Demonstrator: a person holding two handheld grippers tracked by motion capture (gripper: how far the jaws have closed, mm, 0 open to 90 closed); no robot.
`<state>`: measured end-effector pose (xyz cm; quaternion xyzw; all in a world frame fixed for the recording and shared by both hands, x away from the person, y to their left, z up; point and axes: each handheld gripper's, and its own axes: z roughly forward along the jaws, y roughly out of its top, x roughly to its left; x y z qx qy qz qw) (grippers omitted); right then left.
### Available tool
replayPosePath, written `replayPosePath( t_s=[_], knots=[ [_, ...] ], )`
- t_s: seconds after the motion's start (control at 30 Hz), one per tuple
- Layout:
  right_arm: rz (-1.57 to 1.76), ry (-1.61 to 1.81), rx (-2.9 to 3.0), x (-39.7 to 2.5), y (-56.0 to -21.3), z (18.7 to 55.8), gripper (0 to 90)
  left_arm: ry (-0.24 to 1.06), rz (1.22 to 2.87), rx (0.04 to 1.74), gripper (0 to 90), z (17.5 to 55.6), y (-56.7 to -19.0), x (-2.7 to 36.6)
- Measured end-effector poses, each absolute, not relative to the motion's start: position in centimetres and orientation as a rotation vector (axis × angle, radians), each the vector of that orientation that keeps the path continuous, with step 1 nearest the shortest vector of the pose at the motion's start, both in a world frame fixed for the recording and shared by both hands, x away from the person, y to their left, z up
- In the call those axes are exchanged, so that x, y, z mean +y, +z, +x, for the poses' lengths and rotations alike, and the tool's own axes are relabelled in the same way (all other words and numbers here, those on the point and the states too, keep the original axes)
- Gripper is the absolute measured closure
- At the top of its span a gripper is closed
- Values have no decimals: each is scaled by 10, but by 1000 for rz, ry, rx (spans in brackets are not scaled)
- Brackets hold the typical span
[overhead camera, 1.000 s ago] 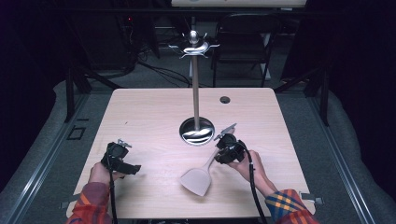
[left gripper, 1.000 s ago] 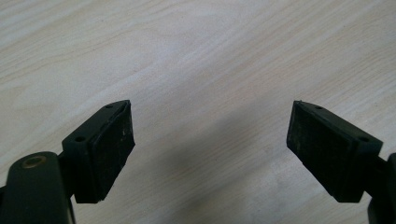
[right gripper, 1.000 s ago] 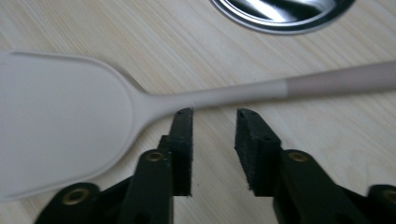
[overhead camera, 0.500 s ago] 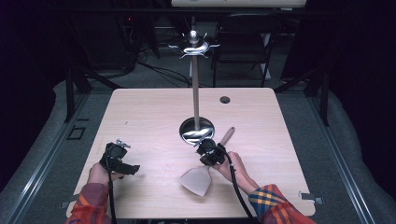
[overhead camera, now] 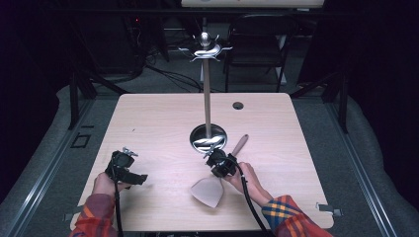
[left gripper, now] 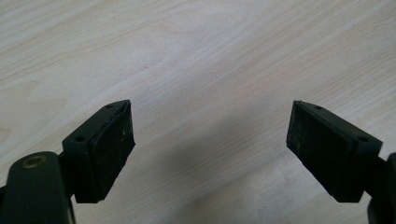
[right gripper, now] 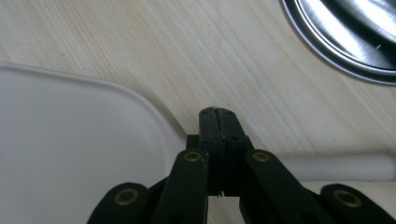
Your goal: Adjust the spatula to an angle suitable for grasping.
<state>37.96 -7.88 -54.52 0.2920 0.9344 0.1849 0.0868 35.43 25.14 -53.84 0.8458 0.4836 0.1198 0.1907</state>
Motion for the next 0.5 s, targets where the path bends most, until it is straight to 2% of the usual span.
replayPosePath(
  t_s=[0.5],
  knots=[
    [886,471,2819,-83,-543,379,900,340,2374,1363,150,354,-538,252]
  ],
)
